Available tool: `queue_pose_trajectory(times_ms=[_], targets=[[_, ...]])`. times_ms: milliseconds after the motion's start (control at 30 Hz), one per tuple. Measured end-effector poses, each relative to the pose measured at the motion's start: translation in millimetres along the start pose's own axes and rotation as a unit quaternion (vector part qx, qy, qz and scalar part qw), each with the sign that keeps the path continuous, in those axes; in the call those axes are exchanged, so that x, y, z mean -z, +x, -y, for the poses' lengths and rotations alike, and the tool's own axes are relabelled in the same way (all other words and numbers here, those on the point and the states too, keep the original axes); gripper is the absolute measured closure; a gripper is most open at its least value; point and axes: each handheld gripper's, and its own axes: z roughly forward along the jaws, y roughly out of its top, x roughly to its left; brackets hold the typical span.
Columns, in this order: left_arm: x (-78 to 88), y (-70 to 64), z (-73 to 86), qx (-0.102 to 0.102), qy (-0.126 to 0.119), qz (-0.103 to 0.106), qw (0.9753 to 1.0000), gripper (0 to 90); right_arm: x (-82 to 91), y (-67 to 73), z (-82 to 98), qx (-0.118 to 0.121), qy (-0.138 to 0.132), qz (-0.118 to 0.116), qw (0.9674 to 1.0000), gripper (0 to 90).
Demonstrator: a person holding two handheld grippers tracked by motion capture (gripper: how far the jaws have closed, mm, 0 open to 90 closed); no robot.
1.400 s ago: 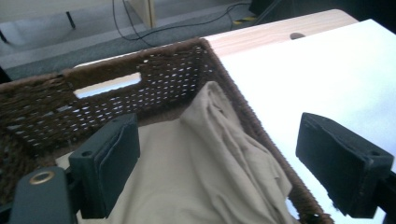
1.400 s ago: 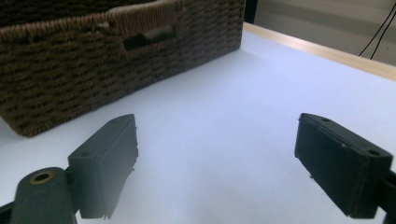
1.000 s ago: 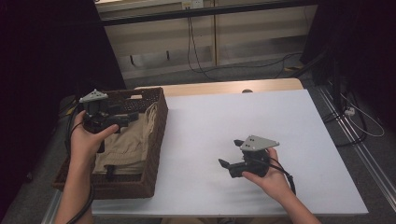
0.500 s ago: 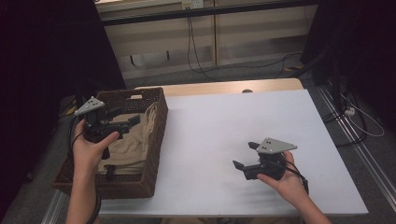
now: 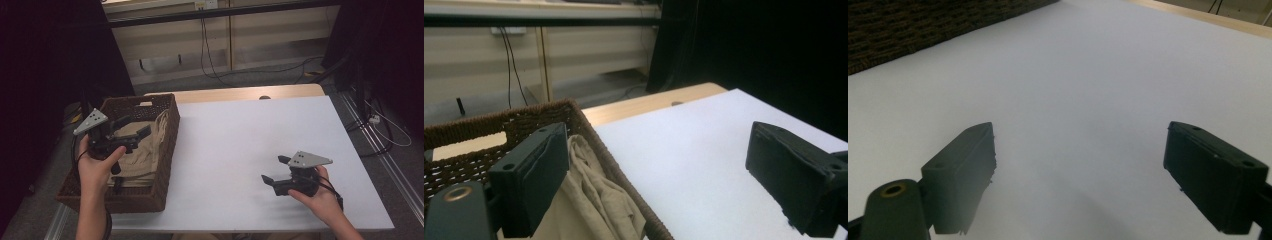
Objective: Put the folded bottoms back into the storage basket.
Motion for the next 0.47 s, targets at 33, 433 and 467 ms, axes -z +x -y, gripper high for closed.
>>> queue_pose_trajectory(times_ms=[33, 433, 467], targets=[[1.1, -1.1, 2.0, -0.001, -0.007, 0.002, 1.0000, 10.4, 1.8, -1.3, 1.7, 0.000, 0.001, 0.002, 1.0000, 13.1], [8.3, -5.7, 7.6, -0.006, -0.020, 0.009, 0.9997, 8.0, 20.0, -14.7, 16.0, -0.021, -0.003, 0.021, 0.9995, 13.0], [8.8, -6.0, 7.2, -0.006, -0.023, 0.009, 0.9997, 7.9, 20.1, -15.3, 16.8, -0.021, -0.003, 0.020, 0.9996, 13.0]])
